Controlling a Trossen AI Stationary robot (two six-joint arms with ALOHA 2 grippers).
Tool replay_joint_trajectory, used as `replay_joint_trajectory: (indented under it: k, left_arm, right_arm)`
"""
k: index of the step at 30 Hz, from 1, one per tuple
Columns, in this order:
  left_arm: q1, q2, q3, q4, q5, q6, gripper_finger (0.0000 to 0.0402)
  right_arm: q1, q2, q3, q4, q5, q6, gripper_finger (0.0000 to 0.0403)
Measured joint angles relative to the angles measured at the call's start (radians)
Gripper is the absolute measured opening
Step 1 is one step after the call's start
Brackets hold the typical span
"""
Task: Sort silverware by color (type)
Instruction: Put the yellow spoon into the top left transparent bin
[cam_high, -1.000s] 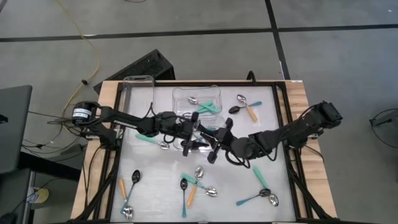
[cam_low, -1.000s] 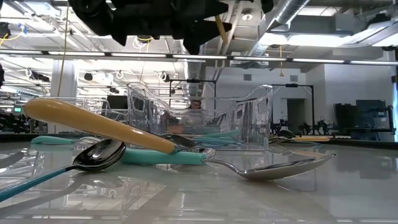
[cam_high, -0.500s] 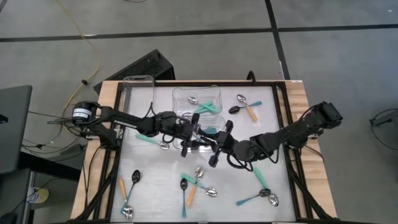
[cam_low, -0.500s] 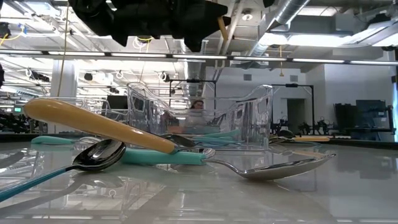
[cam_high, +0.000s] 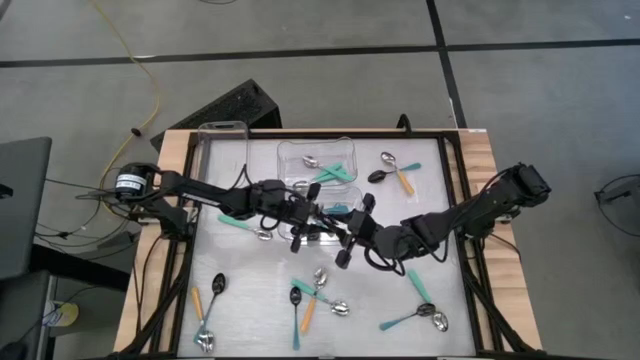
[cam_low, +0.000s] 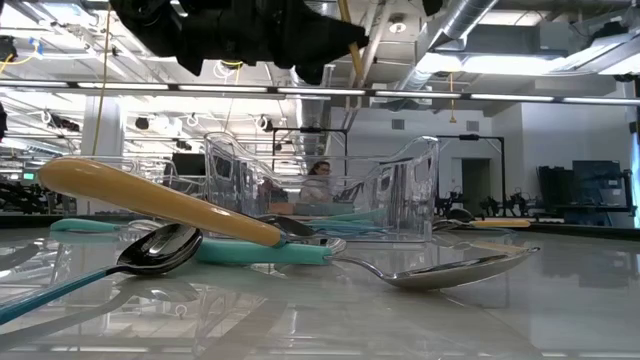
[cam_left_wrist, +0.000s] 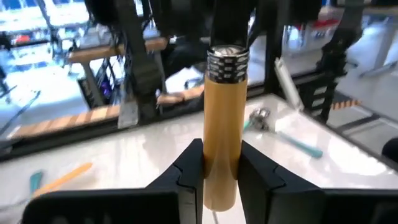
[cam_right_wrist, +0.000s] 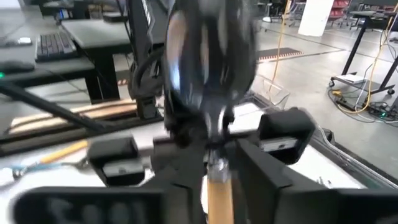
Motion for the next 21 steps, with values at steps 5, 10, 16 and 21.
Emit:
replay_joint_trajectory:
  k: [5, 10, 16, 21]
  left_arm:
    - [0.001, -0.061, -0.001, -0.098, -0.108, 0.038, 0.0046]
    - [0.019, -0.240, -0.001, -0.390, -0.287, 0.066, 0.0046]
    - [0.107, -0.594, 0.001, -0.912, -0.581, 0.019, 0.0046]
    - [0.315, -0.768, 0.001, -1.269, -0.796, -0.292, 0.0046]
  right_arm:
    - [-0.001, -0.031, 0.000, -0.040, -0.001, -0.017, 0.0218]
    - [0.039, -0.088, 0.000, -0.267, -0.015, 0.040, 0.0273]
    - [0.090, -0.126, 0.000, -0.553, -0.018, 0.295, 0.0281]
    - [0.094, -0.128, 0.000, -0.623, 0.000, 0.322, 0.0281]
